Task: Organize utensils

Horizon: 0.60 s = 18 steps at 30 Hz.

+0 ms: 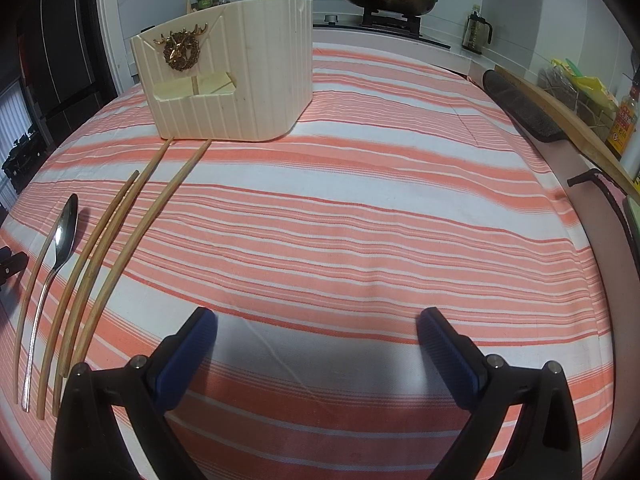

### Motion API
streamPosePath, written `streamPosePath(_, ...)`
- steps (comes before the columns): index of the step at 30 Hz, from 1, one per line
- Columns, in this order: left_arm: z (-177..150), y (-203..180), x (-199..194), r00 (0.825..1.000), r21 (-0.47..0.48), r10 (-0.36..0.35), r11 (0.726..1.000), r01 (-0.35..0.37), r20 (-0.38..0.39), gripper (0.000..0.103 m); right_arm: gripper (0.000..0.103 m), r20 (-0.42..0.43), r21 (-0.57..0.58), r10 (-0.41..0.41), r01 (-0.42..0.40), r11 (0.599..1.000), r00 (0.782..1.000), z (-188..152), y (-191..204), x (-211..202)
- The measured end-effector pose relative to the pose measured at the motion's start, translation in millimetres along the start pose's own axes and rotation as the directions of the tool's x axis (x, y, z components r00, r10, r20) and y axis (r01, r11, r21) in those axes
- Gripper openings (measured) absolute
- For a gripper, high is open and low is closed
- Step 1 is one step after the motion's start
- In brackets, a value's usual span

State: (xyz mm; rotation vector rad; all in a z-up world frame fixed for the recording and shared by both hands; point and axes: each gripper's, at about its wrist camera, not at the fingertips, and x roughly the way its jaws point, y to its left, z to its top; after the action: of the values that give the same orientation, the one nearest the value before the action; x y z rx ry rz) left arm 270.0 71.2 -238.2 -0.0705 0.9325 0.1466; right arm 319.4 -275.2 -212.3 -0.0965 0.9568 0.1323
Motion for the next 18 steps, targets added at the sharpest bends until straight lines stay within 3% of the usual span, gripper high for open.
streamPosePath(18,-1.8,-1.1,-0.1,1.0,-0.005,-0.006,1.0,0.006,0.0,0.097,0.103,0.002,0.001,0.0,-0.001,1.0,1.0,-0.2,0.1,-0.3)
